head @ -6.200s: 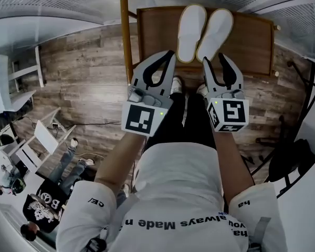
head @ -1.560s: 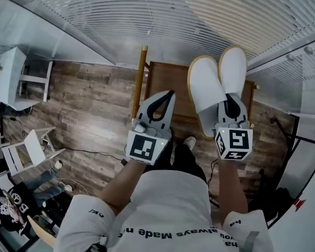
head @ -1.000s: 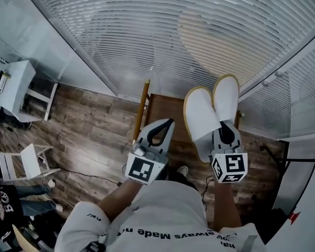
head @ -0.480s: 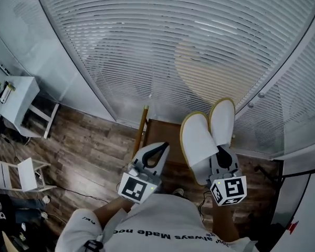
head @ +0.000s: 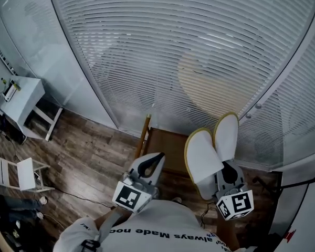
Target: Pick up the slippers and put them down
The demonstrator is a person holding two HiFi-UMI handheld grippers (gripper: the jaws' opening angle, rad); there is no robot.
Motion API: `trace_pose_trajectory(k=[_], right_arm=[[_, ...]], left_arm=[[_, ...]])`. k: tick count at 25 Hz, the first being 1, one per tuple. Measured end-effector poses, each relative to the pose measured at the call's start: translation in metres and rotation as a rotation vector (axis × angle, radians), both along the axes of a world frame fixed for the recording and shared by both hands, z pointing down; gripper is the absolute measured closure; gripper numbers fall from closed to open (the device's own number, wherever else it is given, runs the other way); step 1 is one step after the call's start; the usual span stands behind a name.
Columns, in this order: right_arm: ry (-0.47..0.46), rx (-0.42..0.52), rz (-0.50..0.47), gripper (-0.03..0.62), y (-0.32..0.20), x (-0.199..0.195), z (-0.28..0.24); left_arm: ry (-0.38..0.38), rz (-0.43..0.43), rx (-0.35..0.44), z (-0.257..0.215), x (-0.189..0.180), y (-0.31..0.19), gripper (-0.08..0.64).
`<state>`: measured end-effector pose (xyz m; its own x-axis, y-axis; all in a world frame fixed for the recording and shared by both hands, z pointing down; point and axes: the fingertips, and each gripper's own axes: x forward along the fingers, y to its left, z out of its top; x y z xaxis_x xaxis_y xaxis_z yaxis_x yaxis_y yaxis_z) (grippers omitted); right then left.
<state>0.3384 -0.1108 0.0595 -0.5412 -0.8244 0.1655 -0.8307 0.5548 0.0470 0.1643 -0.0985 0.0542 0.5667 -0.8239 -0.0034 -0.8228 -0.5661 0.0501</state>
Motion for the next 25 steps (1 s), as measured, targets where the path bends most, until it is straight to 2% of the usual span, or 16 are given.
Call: trace_pose_trajectory(k=[7, 13, 19, 25], right_arm=[[-0.039, 0.016, -0.057, 0.572, 0.013, 0.003, -0.013], [-0.071, 0.006, -0.156, 0.572, 0.029, 0.012, -0.01], [-0.078, 0.001, -0.254, 0.572, 0.038, -0.01, -0.007], [-0.072, 0.023, -0.344, 0.572, 0.039, -0.039, -0.012]], left_arm=[[0.013, -0.057, 0.027, -0.016, 0.011, 0.015, 0.549], [-0.039, -0.107, 0.021, -0.012, 0.034, 0.042, 0.549], [-0.025, -0.238, 0.0, -0.006, 0.012, 0.065, 0.548], [-0.016, -0.306, -0.022, 0.003, -0.003, 0.082, 0.549]])
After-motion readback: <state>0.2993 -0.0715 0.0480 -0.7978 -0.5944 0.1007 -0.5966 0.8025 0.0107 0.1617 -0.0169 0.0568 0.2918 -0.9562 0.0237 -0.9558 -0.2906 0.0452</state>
